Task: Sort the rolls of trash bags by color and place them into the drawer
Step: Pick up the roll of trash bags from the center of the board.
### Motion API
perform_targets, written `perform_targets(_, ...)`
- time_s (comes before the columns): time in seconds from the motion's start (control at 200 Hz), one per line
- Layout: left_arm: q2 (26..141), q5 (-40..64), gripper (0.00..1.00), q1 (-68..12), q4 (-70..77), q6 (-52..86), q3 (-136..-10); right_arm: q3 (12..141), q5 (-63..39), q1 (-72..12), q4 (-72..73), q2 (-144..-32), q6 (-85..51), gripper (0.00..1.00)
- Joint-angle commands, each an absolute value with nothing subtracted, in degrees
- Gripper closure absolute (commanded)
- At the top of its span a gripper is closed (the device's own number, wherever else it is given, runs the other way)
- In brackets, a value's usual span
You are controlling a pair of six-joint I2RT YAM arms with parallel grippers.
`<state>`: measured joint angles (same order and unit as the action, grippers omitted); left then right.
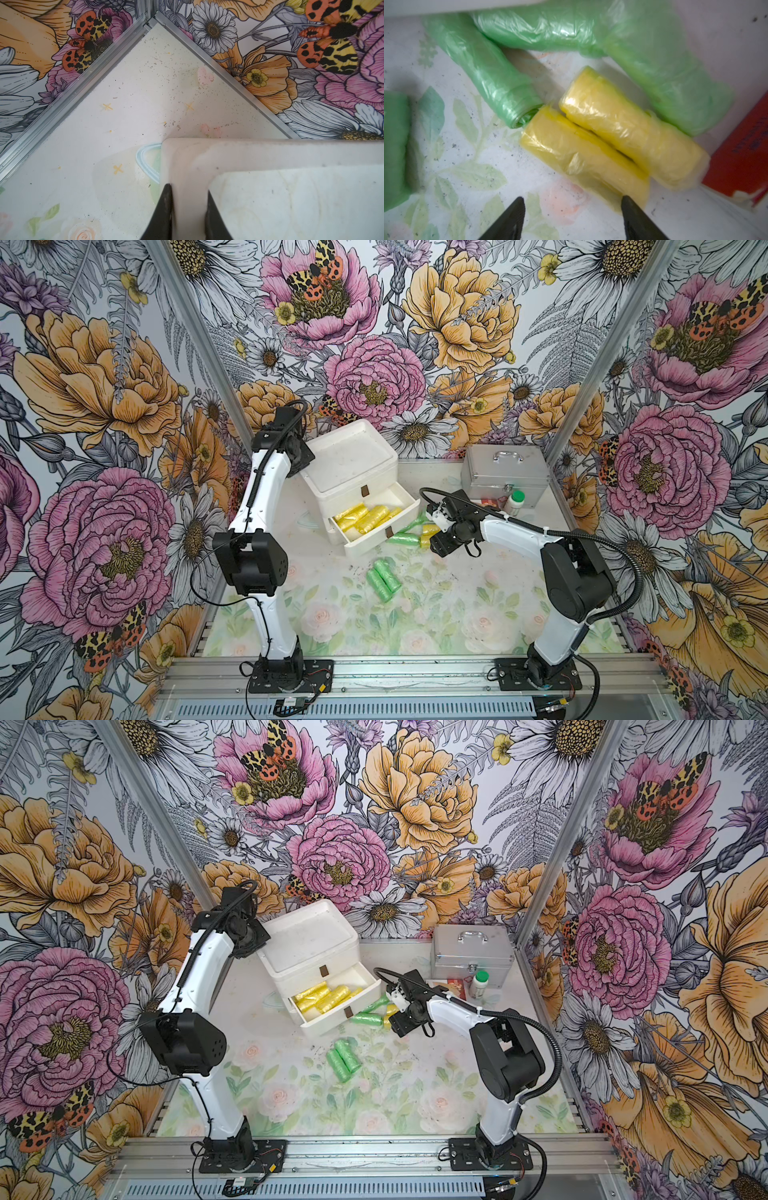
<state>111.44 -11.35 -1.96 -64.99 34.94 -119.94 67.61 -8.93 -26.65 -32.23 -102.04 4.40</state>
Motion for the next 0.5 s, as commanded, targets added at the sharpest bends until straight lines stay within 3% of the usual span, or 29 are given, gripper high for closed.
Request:
perform_targets(0.0,117.51,8.40,1.00,-2.91,-66.08,42.93,-115.69,69.08,-9.94,-27.09,-30.85,-101.45,5.70,0.27)
perform_targets(0.495,117.86,8.71,1.00,-3.16,-66.00,43.20,-115.86,71.38,-9.06,-27.07,-28.47,-106.08,11.76,0.26)
